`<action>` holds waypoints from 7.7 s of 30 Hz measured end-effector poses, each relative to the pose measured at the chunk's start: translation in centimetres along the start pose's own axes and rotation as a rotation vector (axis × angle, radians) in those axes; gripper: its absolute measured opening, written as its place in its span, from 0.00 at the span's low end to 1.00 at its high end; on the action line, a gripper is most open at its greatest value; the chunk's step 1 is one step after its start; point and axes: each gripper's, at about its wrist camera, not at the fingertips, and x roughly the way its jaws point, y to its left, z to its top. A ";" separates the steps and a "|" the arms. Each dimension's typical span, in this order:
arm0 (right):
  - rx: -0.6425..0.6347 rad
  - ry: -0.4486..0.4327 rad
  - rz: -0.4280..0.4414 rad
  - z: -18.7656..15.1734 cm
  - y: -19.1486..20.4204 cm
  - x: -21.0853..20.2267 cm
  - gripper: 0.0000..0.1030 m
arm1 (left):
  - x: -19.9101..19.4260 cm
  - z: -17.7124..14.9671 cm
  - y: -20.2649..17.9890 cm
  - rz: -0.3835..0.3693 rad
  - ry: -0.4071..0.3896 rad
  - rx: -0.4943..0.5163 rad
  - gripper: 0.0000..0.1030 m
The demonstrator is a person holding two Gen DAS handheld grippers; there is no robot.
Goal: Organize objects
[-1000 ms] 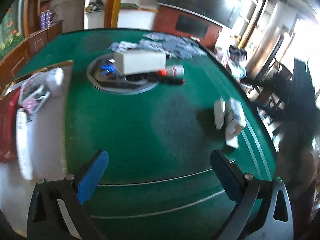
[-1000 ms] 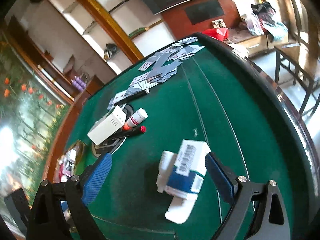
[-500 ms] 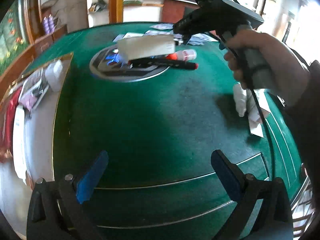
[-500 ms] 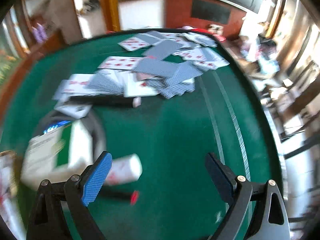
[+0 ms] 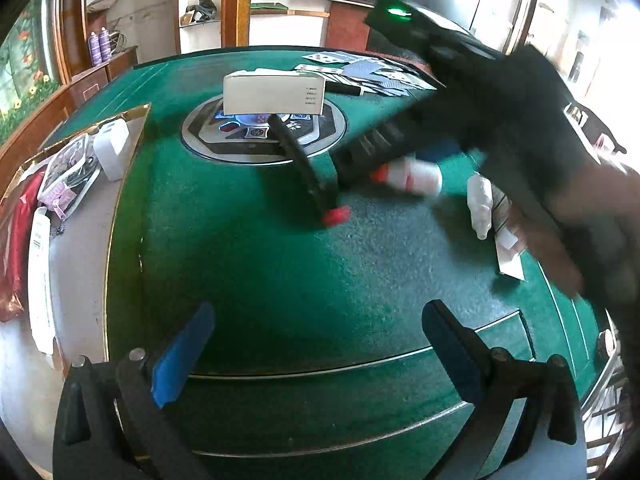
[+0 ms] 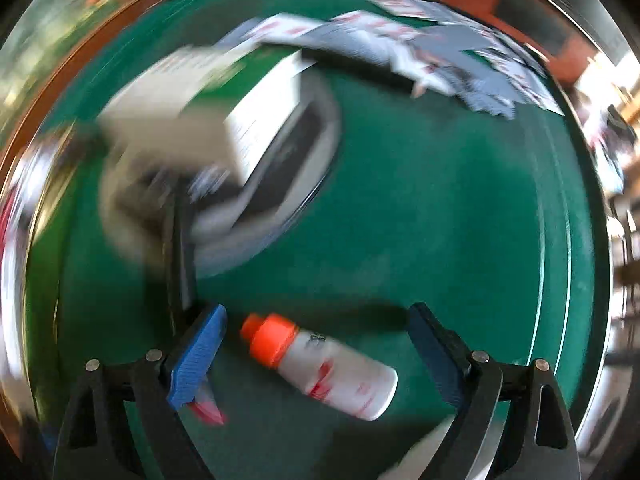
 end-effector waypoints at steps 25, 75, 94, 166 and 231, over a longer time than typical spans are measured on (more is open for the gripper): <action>0.553 -0.603 0.266 -7.9 -11.6 -7.4 0.93 | 8.1 10.4 1.8 0.164 0.119 -0.064 0.25; -0.035 -0.372 0.326 -11.3 5.9 -5.1 0.94 | -9.8 2.0 10.3 -0.147 -0.195 -0.177 0.14; -0.207 -0.292 0.110 -12.4 12.8 -3.3 0.22 | -11.6 -2.7 18.3 -0.136 -0.225 -0.338 0.14; -0.093 -0.604 0.135 -0.2 18.1 -10.3 0.95 | -12.9 -3.2 20.7 0.160 -0.235 -0.410 0.85; 0.320 -0.548 0.111 -6.2 -1.6 -7.8 1.00 | -2.0 1.8 2.0 0.219 -0.056 0.004 0.99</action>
